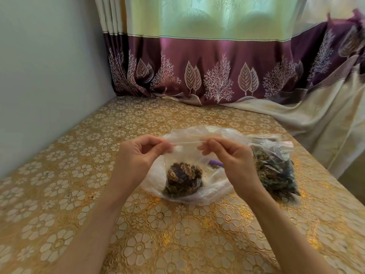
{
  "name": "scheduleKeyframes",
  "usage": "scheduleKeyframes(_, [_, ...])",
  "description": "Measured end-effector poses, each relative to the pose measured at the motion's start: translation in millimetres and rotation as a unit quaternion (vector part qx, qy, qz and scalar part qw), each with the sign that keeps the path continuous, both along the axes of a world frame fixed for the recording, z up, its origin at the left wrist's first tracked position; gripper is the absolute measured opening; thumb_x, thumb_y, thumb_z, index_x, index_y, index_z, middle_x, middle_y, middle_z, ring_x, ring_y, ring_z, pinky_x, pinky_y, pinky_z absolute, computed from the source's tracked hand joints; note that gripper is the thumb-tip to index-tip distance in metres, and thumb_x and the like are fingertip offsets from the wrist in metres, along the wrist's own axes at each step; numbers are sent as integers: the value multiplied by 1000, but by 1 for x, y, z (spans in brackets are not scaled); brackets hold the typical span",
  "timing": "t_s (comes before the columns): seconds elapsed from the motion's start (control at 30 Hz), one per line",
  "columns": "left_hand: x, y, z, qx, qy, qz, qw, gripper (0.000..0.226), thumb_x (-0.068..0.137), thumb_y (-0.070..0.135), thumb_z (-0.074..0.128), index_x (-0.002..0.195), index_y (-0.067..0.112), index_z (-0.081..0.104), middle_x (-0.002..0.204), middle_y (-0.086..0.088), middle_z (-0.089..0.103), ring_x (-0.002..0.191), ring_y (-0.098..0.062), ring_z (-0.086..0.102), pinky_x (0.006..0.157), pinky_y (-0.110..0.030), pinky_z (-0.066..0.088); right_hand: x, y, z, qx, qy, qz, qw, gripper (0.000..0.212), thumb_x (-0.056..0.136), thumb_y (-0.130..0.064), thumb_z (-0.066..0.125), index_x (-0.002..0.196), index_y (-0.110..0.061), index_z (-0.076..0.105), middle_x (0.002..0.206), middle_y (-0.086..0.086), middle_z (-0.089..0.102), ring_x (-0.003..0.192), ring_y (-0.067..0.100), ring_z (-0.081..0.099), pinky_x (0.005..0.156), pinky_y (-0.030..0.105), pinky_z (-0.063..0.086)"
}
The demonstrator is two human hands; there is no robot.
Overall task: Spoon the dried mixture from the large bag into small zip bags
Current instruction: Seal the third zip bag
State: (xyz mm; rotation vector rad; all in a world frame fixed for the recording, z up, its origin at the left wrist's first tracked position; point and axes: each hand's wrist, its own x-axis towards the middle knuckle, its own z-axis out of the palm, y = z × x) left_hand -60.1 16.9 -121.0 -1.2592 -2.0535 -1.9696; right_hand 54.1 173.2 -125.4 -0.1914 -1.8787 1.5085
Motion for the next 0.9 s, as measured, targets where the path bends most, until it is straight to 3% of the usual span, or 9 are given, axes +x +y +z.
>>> scheduleKeyframes(0.13, [-1, 5, -7, 46, -85, -4, 995, 27, 74, 31, 66, 93, 11, 64, 83, 2, 74, 79, -13, 70, 69, -20, 55, -4, 2, -3, -1, -10, -10, 1000, 25, 80, -38, 53, 80, -22, 72, 79, -9, 74, 84, 11, 69, 75, 40, 58])
scheduleKeyframes(0.23, [-1, 7, -16, -53, -139, -52, 987, 72, 61, 62, 56, 117, 18, 49, 104, 4, 70, 96, -12, 67, 84, -28, 54, -1, 6, 2, 24, 11, -39, 999, 23, 86, -36, 49, 88, -23, 69, 83, -13, 72, 80, 4, 68, 62, 17, 54])
scheduleKeyframes(0.33, [-2, 7, -24, -192, -116, -92, 970, 81, 51, 64, 65, 121, 37, 35, 114, 17, 58, 105, 0, 56, 88, -22, 48, 6, 22, 6, 149, -13, -199, 968, 20, 92, -28, 55, 103, -18, 68, 96, -8, 68, 83, 14, 66, 78, 31, 55])
scheduleKeyframes(0.4, [-5, 7, -29, -239, -100, -97, 961, 86, 54, 56, 73, 125, 47, 26, 115, 19, 52, 105, -4, 54, 84, -21, 46, 12, 42, 4, 240, -102, -338, 904, 27, 90, -30, 59, 111, -15, 68, 110, -1, 67, 104, 21, 60, 97, 44, 43])
scheduleKeyframes(0.47, [-8, 10, -36, -276, -62, -71, 957, 83, 67, 49, 71, 128, 56, 16, 122, 10, 48, 106, -8, 50, 89, -33, 45, 20, 63, -1, 261, -230, -430, 833, 35, 87, -38, 61, 115, -18, 66, 127, 6, 59, 121, 29, 45, 102, 47, 29])
scheduleKeyframes(0.53, [-10, 14, -42, -286, -28, -51, 956, 79, 74, 51, 64, 131, 58, 11, 133, 1, 47, 106, -9, 47, 93, -37, 44, 27, 77, -7, 217, -347, -440, 800, 45, 84, -44, 62, 123, -20, 59, 139, 9, 43, 130, 32, 31, 103, 53, 25])
scheduleKeyframes(0.73, [-7, 23, -52, -235, -23, 10, 972, 89, 69, 57, 58, 143, 40, 12, 129, 1, 52, 90, 9, 44, 77, -10, 36, 29, 85, -27, 215, -447, -378, 782, 64, 84, -42, 64, 138, -21, 37, 146, 11, 22, 130, 37, 26, 94, 52, 40])
scheduleKeyframes(0.83, [-4, 25, -53, -218, -32, 19, 975, 79, 79, 48, 60, 144, 38, 16, 133, -1, 50, 96, 5, 47, 72, -4, 34, 37, 82, -31, 258, -391, -393, 791, 57, 87, -29, 60, 139, -20, 39, 146, 13, 30, 128, 37, 29, 92, 49, 42])
scheduleKeyframes(0.9, [-3, 28, -50, -211, -48, 28, 976, 73, 83, 47, 55, 144, 38, 17, 140, -3, 45, 111, -6, 46, 83, -15, 38, 44, 80, -28, 285, -323, -385, 816, 58, 86, -23, 61, 140, -17, 40, 143, 13, 37, 126, 36, 33, 95, 47, 40])
